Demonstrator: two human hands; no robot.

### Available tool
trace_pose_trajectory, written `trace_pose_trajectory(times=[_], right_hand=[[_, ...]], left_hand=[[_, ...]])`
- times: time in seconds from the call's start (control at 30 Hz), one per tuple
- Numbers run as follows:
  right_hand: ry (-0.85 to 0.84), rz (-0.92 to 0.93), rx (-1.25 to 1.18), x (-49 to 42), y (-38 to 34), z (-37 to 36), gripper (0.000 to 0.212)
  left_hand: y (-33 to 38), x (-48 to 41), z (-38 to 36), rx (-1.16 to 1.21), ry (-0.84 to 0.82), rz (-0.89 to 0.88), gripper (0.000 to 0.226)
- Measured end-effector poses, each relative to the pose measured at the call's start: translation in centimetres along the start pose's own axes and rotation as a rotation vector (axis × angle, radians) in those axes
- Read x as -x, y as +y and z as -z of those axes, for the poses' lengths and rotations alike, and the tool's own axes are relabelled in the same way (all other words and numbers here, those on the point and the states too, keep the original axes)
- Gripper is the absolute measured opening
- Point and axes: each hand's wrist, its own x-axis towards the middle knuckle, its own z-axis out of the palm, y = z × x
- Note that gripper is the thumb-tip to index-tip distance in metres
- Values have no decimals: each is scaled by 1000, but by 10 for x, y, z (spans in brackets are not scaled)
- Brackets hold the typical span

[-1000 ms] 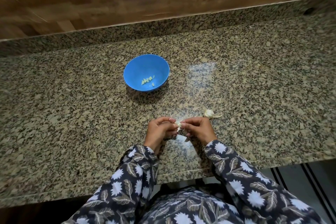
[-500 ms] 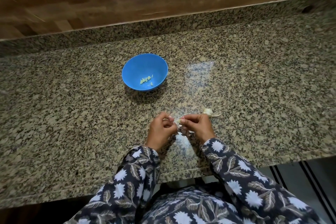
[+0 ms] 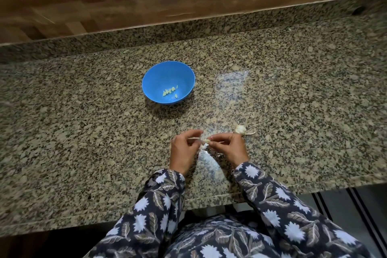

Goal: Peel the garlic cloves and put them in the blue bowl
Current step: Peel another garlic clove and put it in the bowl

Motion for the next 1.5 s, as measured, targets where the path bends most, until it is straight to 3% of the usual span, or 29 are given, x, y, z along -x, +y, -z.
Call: trace_pose_trajectory(times=[0.13, 0.27, 0.37, 0.5, 0.7, 0.8, 0.93, 1.03, 1.13, 1.2, 1.23, 1.3, 1.37, 1.5], right_hand=[[17, 34, 53, 1, 3, 2, 18], [24, 111, 142, 6, 2, 1, 20], [31, 102, 4, 6, 2, 2, 21], [37, -30, -284, 4, 0, 5, 16], [5, -142, -300, 3, -1, -5, 18], [42, -165, -325, 2, 0, -5, 17], [80, -247, -392, 0, -1, 1, 15], [70, -311, -422, 2, -2, 4, 27], [116, -316, -447, 5, -4, 4, 30], [154, -317, -463, 7, -4, 6, 30], [173, -325, -468, 9, -3, 8, 31], [212, -337, -472, 14, -2, 13, 31], [265, -338, -465, 19, 2, 18, 30], [362, -327, -445, 28, 5, 27, 29]], left_hand=[[-1, -1, -2, 27, 19, 56, 30], [10, 1, -1, 378, -66, 333, 26], [15, 2, 5, 626, -90, 439, 29], [13, 3, 11, 713, -108, 436, 34], [11, 6, 9, 710, -69, 425, 28], [9, 5, 27, 690, 61, 415, 25], [-23, -5, 79, 549, 328, 437, 23], [-41, -8, 93, 347, 372, 436, 20], [-38, 3, 73, -136, 441, 157, 23], [-34, 19, 43, -300, 343, -102, 29], [-36, 27, 25, -351, 227, -145, 35], [-43, 38, -5, -504, 39, -120, 54], [-47, 33, -25, -634, -27, -119, 66], [-29, 2, -44, -675, -230, -275, 68]])
